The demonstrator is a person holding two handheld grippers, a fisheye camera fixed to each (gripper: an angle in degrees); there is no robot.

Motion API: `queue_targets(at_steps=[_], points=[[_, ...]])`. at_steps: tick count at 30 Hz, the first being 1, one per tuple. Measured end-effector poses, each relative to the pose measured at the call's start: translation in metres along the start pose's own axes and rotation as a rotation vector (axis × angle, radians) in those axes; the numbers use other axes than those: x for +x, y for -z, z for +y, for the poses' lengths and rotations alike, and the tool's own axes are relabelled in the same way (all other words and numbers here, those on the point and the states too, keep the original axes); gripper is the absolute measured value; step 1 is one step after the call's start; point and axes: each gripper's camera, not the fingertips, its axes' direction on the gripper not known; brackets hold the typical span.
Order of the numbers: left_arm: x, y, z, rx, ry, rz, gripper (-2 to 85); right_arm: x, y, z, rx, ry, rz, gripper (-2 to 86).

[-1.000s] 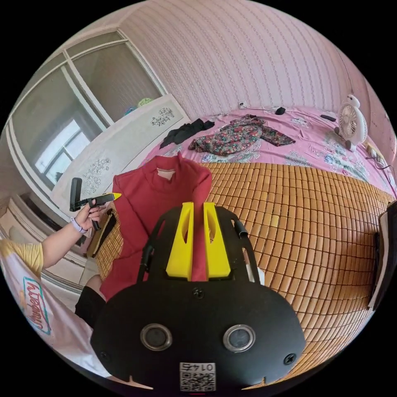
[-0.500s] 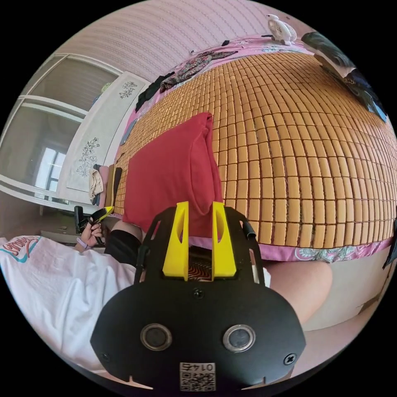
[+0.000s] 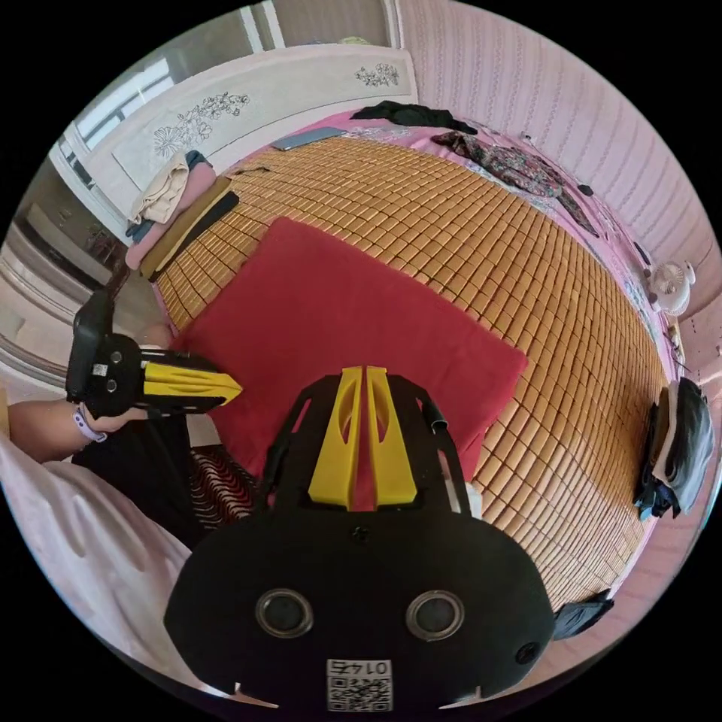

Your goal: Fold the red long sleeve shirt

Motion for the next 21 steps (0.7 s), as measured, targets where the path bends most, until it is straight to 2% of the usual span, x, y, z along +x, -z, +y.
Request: queue_targets(at_steps=[4,7,9,11,13,15,17,20,21], points=[[-0.016,-0.009,-0.008,-0.014,0.046,0.041,-1.0,-0.013,-0.032,-0.067,-0.054,0.092,0.118,-0.3],[-0.021,-0.015,-0.014,0.004,0.035,-0.062,-1.0,-0.02,-0.06,-0.105,-0.188,0.131,0.232,-0.5],[-0.019,-0.016,-0.019,-0.012,0.015,-0.096,-1.0,-0.025,-0.066,-0.121,-0.195,0.16,0.239,-0.7],[-0.018,-0.009,-0.018,-0.006,0.004,-0.07,-1.0,-0.026,-0.061,-0.138,-0.168,0.168,0.208,-0.9],[-0.013,0.01,-0.011,0.081,-0.002,-0.049,-1.0,-0.024,-0.063,-0.15,-0.171,0.187,0.187,-0.9],[-0.005,0.018,-0.007,0.168,0.021,0.069,-1.0,-0.021,-0.075,-0.164,-0.23,0.211,0.172,-1.0],[0.003,-0.001,-0.01,0.132,0.009,0.166,-1.0,-0.018,-0.102,-0.181,-0.344,0.246,0.153,-0.9],[0.02,-0.053,-0.004,-0.05,-0.015,0.173,-1.0,-0.02,-0.128,-0.196,-0.439,0.328,0.176,-0.8],[0.022,-0.05,0.008,0.043,0.023,0.162,-1.0,-0.02,-0.132,-0.198,-0.446,0.327,0.187,-0.8]])
